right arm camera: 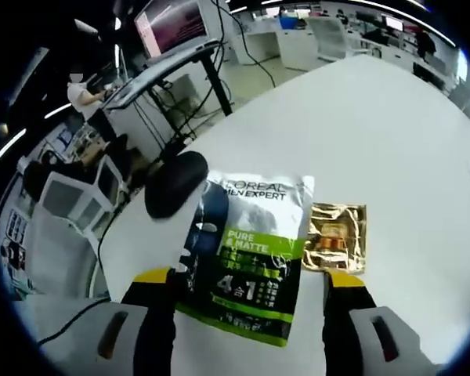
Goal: Arrange the skincare products in the storage area until every visible bottle or jar stands upright without overlapping.
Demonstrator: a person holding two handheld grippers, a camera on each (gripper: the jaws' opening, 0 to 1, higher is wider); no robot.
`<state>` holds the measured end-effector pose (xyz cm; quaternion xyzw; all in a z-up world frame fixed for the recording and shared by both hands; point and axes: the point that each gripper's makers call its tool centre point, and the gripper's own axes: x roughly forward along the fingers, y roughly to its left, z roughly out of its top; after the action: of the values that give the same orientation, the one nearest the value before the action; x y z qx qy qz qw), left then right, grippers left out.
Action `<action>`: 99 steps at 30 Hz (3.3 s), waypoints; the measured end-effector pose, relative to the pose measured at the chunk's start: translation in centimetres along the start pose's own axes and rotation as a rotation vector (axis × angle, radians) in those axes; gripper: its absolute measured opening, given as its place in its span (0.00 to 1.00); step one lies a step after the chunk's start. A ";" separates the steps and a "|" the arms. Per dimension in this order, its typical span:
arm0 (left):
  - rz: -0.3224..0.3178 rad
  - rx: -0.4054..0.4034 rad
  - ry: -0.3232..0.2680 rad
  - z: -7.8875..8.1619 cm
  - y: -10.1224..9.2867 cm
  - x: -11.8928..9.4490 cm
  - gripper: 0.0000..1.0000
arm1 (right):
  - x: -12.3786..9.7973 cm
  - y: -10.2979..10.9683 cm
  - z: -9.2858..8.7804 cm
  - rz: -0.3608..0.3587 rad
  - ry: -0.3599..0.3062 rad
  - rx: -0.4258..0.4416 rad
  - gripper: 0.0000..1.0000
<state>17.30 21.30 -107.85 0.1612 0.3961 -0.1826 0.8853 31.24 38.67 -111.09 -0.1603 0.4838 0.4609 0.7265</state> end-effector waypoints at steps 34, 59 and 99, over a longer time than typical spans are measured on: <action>-0.003 -0.001 0.024 -0.5 0.0 0.1 0.11 | 1.3 -1.3 1.5 -0.001 -0.067 -0.422 0.21; 0.077 -0.146 -0.220 3.7 2.9 -1.8 0.24 | -15.0 -4.0 -5.2 0.149 -0.420 -0.419 0.03; -0.357 -0.688 -0.520 9.2 1.7 -6.7 0.05 | -19.8 3.7 -13.6 0.421 -0.492 -0.494 0.32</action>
<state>19.81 20.15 -96.71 -0.2636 0.2202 -0.2242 0.9120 18.56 21.15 -99.97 -0.1125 0.1927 0.7266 0.6498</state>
